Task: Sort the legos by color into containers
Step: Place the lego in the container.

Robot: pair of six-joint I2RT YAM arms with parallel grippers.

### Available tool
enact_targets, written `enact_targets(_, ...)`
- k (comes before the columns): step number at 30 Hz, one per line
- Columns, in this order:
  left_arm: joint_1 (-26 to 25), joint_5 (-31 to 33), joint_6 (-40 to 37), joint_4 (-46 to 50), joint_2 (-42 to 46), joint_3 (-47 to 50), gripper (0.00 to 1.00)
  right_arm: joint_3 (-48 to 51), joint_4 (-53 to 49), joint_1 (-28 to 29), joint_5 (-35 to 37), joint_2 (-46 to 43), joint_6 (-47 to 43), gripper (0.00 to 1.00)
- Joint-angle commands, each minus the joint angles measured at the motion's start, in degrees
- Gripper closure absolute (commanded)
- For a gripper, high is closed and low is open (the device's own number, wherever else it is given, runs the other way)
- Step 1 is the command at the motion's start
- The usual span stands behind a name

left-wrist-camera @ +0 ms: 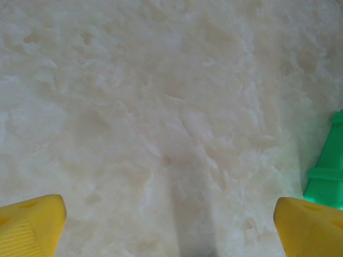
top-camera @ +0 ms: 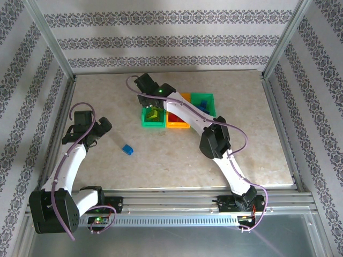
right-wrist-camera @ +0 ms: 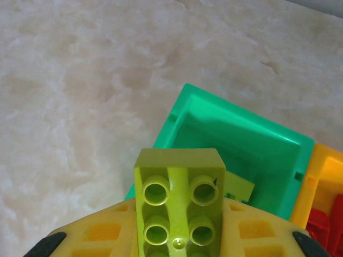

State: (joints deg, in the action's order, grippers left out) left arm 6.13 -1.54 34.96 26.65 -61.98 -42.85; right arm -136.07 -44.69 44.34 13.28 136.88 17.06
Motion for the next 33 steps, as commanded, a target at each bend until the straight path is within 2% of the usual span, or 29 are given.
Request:
enact_targets(1,0.64,-0.74,-0.51,-0.07,0.88,-0.20,0.00,-3.58,-0.22,-0.93,1.32,3.74,-1.24,0.73)
enact_targets(19,0.64,-1.95,-1.78,1.03,1.37,-1.42,0.00,-5.61,0.39,-3.11,-0.36,9.72,-1.85,0.67)
enact_targets(28,0.64,-3.11,-3.13,2.79,2.86,-2.19,0.00,-5.00,0.21,-3.12,0.65,8.54,-2.18,0.47)
enact_targets(33,0.64,-4.79,-3.84,3.94,4.36,-2.23,0.00,-3.89,0.21,-3.01,1.26,6.21,-2.56,0.46)
